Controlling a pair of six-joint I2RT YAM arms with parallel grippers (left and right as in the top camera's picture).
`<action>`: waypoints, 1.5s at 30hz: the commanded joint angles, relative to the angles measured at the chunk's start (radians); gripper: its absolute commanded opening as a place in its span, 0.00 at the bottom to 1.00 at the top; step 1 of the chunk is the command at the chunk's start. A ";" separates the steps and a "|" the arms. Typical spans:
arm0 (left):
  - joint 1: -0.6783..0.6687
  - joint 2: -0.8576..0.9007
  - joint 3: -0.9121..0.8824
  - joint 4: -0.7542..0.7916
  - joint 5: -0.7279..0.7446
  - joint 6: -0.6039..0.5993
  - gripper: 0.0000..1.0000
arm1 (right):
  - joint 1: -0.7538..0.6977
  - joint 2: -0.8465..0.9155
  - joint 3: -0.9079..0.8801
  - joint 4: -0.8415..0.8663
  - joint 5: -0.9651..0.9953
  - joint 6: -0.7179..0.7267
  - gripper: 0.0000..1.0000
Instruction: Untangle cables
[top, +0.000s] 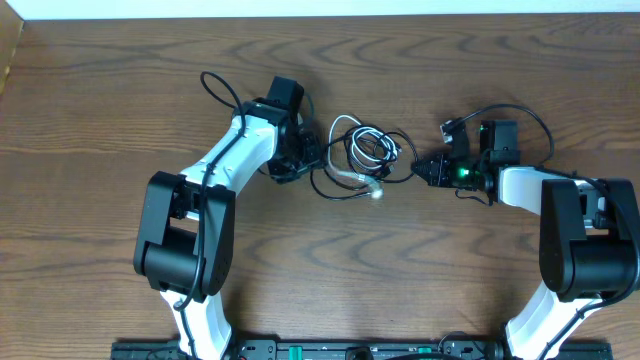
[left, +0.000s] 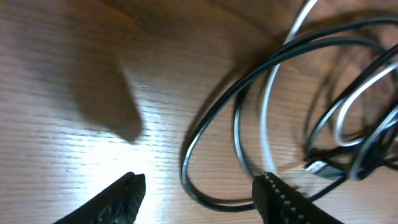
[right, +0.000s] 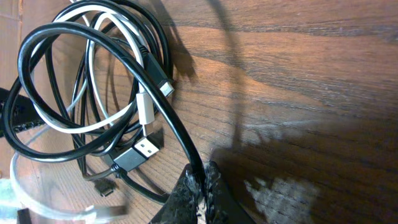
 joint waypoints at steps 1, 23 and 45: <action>-0.017 -0.022 0.016 0.017 0.012 -0.041 0.60 | -0.002 0.003 0.001 -0.007 0.042 -0.018 0.02; -0.185 -0.019 -0.001 0.031 -0.196 -0.097 0.60 | -0.002 0.003 0.001 -0.010 0.042 -0.018 0.02; -0.254 0.084 -0.001 -0.053 -0.251 -0.036 0.40 | -0.002 0.003 0.001 -0.014 0.042 -0.018 0.02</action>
